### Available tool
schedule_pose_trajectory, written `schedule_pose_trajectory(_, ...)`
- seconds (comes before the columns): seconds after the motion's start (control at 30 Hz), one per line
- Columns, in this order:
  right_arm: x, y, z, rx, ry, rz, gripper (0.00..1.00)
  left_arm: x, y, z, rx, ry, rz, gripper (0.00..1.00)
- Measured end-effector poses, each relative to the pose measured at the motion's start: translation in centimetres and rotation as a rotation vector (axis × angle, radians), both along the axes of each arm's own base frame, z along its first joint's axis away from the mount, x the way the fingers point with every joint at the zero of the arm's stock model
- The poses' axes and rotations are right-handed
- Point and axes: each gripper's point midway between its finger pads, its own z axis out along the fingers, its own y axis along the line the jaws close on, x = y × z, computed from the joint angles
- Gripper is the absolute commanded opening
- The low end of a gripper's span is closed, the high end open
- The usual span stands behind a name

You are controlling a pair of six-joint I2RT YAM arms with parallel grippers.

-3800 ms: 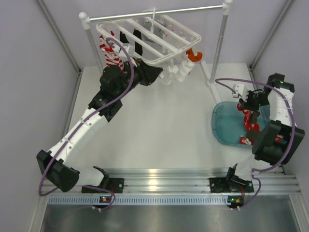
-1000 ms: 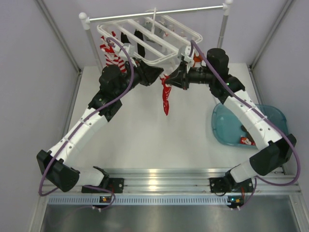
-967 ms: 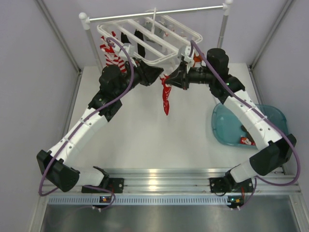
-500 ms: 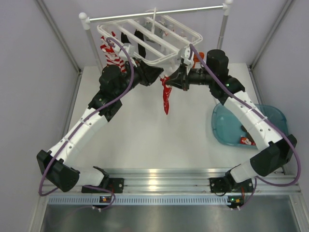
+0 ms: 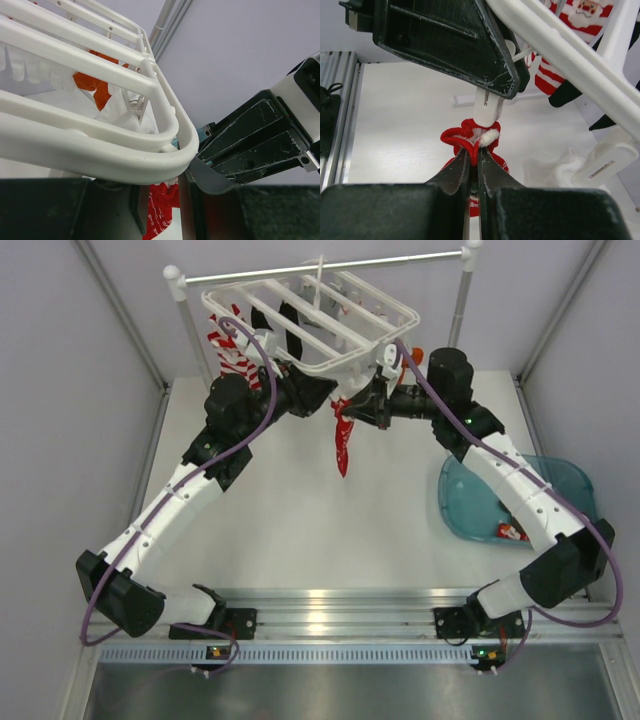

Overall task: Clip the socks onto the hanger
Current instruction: Clamp the sock onto the hanger.

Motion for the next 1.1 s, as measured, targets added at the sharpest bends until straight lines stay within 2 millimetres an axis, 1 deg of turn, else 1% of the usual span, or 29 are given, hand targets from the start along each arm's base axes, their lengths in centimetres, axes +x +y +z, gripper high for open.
schedule_pose_trajectory(0.2,-0.1,0.1,0.7,0.036,-0.036,0.002,0.0,0.0,0.0,0.0,-0.004,0.003,0.0,0.0)
schedule_pose_trajectory(0.53,-0.3,0.0,0.2,0.043,-0.042,0.004,0.0,0.1,0.2,0.0,-0.013,0.013,0.005,0.0)
schedule_pose_trajectory(0.83,-0.5,0.1,1.2,0.092,-0.073,0.006,0.0,0.2,0.3,0.1,-0.022,0.022,0.005,0.0)
schedule_pose_trajectory(1.1,-0.5,0.2,1.7,0.118,-0.079,0.009,0.0,0.2,0.4,0.2,-0.038,0.034,-0.001,0.0)
